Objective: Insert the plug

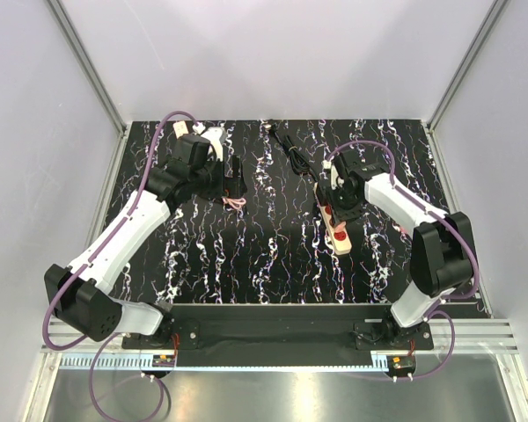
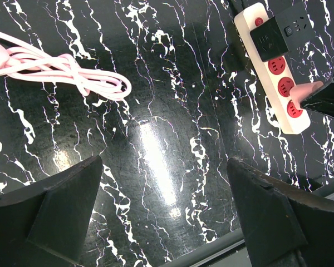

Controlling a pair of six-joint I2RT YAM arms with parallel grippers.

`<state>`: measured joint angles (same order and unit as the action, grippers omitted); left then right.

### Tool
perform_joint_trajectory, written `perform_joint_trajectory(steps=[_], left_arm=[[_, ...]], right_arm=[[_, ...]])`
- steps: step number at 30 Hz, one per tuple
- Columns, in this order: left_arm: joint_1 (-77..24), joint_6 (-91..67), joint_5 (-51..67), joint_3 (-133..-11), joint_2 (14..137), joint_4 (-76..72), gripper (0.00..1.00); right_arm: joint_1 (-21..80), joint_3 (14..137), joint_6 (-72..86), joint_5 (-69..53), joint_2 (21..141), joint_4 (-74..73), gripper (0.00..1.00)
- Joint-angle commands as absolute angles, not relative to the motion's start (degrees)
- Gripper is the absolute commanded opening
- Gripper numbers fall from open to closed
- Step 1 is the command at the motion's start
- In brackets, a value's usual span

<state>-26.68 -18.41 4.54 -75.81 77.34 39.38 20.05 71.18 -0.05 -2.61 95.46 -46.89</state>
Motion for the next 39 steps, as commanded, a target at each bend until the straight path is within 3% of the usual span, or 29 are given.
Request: perform_joint_trajectory(steps=[1, 39], left_arm=[[-26.46, -17.93, 4.83, -75.94, 76.46, 37.35, 0.99], [-26.37, -18.02, 4.75, -75.85, 75.76, 37.44, 0.99]], right_arm=[[19.69, 70.84, 1.49, -3.07, 92.11, -49.13, 0.0], [20.04, 64.25, 6.94, -3.95, 95.97, -41.49, 0.0]])
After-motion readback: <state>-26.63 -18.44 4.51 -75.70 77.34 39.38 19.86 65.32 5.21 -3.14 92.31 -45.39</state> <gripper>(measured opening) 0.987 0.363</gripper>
